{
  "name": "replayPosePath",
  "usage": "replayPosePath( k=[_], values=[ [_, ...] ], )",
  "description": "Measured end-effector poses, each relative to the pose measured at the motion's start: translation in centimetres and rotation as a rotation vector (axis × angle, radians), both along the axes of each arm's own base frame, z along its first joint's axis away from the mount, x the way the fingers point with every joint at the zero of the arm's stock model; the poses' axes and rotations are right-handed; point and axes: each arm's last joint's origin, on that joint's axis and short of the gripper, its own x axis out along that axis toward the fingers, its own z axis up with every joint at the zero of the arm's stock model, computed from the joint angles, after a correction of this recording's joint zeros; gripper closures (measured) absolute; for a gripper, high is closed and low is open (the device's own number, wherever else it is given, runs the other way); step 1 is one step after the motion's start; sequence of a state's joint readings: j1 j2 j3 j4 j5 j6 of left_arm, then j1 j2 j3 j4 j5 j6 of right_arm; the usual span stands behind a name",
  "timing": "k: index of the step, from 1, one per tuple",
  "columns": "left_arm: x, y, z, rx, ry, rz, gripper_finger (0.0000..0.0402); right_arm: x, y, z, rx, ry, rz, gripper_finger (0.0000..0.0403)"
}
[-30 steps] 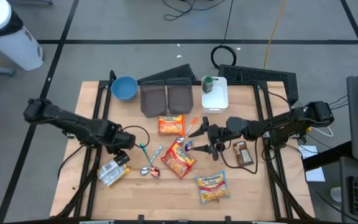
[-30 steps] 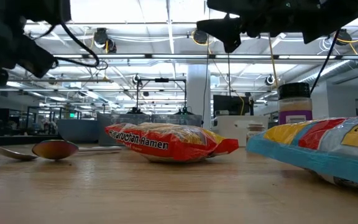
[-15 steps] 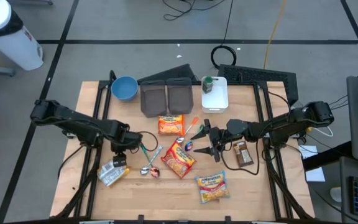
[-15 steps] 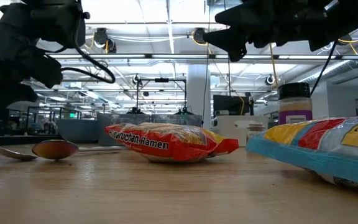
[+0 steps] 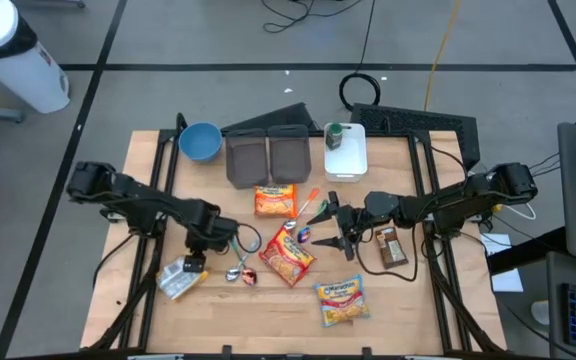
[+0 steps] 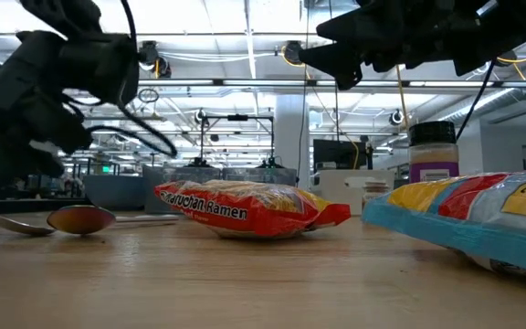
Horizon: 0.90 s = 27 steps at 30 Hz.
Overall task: Pick & Place Food Item
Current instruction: Put the yellow noodle pack into the right black bin
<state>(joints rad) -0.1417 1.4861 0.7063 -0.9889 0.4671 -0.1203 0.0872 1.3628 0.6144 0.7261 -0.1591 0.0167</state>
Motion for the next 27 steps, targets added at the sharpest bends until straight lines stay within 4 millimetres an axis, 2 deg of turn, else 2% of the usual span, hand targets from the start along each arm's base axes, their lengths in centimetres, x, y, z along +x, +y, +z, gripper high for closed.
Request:
replayPosePath(
  k=[7, 18, 21, 27],
  values=[
    [0.3, 0.3, -1.1, -0.041, 0.041, -0.026, 0.0172, 0.0, 0.0, 0.0, -0.011, -0.003, 0.002, 0.0151],
    [0.7, 1.7, -1.3, -0.106, 0.014, 0.011, 0.0177, 0.0, 0.0, -0.1, -0.011, 0.003, 0.003, 0.0151],
    [0.8, 1.9, -1.3, -0.133, 0.003, 0.013, 0.02, 0.0, 0.0, -0.1, -0.011, 0.003, 0.002, 0.0151],
    [0.8, 1.9, -1.3, -0.14, -0.005, 0.015, 0.0272, 0.0, 0.0, -0.1, -0.011, 0.003, 0.003, 0.0151]
  ],
)
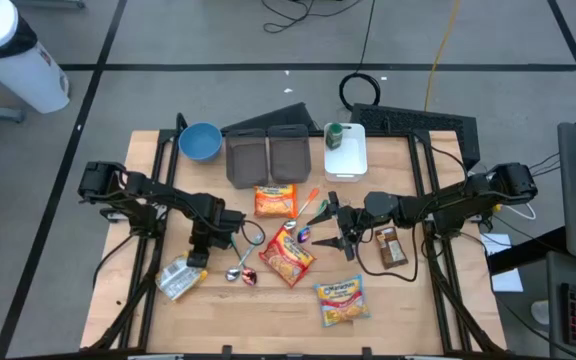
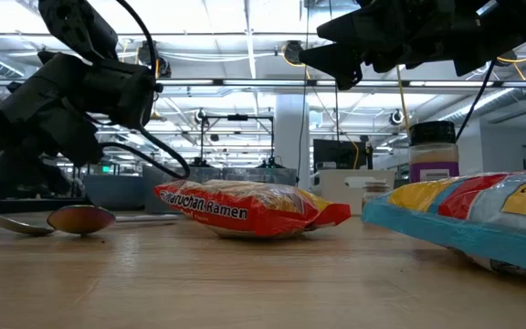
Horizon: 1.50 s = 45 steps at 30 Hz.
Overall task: Pick & Place Food Item
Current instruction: Put the yellow noodle pack into the right black bin
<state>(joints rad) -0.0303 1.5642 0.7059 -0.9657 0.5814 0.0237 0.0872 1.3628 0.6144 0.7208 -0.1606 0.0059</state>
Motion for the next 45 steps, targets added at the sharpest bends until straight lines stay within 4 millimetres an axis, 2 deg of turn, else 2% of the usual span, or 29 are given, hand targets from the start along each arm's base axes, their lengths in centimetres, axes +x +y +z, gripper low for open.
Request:
replayPosePath(
  k=[4, 7, 18, 30, 45],
  values=[
    [0.0, 0.0, 0.0, 0.008, 0.004, 0.005, 0.0305, 0.0, 0.0, 0.0, 0.0, 0.0, 0.0, 0.0151],
    [0.0, 0.0, 0.0, 0.025, 0.01, 0.009, 0.0312, 0.0, 0.0, 0.0, 0.0, 0.0, 0.0, 0.0151],
    [0.0, 0.0, -0.1, 0.056, 0.022, 0.018, 0.0313, 0.0, 0.0, -0.1, -0.001, 0.008, 0.0, 0.0151],
    [-0.3, 0.0, 0.0, 0.035, 0.034, 0.0, 0.0313, -0.9, -0.1, -1.2, 0.009, -0.016, -0.006, 0.0151],
    [0.0, -0.2, -2.0, -0.034, 0.135, -0.01, 0.0314, -1.0, -0.1, -1.2, 0.01, -0.024, -0.009, 0.0151]
  ],
)
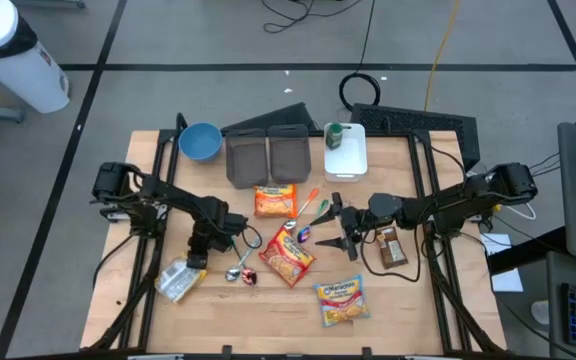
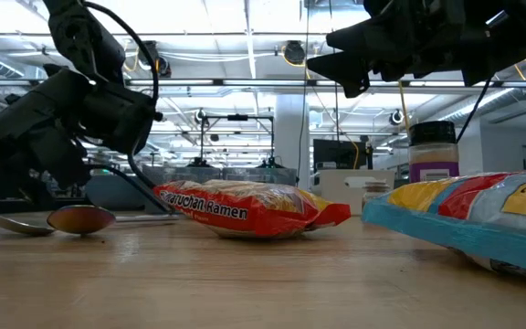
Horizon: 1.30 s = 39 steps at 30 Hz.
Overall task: Pick & Place Food Item
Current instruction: Put the yellow noodle pack into the right black bin
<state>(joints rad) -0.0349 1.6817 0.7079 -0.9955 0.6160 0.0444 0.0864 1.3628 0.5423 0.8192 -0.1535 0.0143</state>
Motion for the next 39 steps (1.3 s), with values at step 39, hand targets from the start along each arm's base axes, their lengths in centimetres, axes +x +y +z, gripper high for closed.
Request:
replayPosePath(
  k=[39],
  values=[
    [3.6, 1.6, 7.2, 0.03, -0.268, 0.027, 0.0401, 0.0, -0.2, 0.3, 0.025, -0.025, -0.056, 0.0151]
  ],
)
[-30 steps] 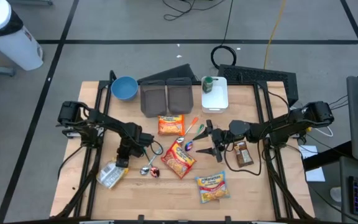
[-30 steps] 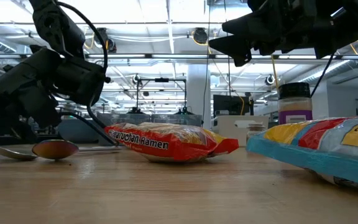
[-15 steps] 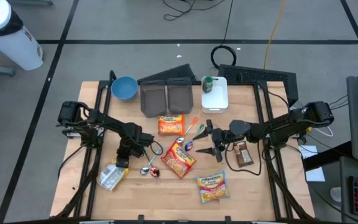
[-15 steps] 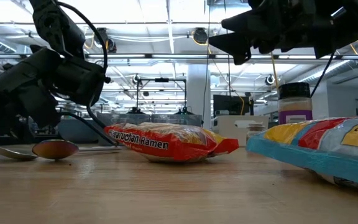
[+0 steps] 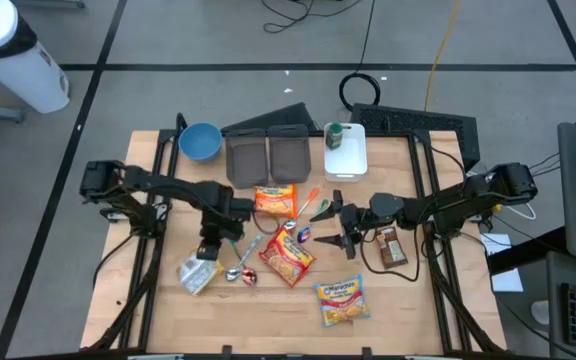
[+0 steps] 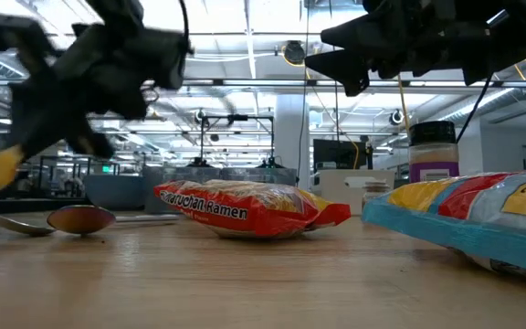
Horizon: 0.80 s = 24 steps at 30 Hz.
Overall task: Pick & Place Food Item
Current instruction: Put the yellow noodle pack into the right black bin
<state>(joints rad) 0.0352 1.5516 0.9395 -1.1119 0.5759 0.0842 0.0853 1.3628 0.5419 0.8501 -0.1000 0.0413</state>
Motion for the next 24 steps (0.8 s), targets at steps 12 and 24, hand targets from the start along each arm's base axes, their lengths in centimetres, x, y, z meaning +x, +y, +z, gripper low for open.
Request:
replayPosePath(
  k=[12, 24],
  values=[
    [-1.0, 2.5, 8.1, 0.239, -0.088, 0.112, 0.0401, 0.0, 0.0, 0.5, 0.025, -0.05, -0.003, 0.0151],
    [0.0, 3.9, 12.7, 0.319, -0.249, 0.137, 0.0401, 0.0, -0.2, 0.6, 0.055, -0.051, -0.067, 0.0151]
  ],
)
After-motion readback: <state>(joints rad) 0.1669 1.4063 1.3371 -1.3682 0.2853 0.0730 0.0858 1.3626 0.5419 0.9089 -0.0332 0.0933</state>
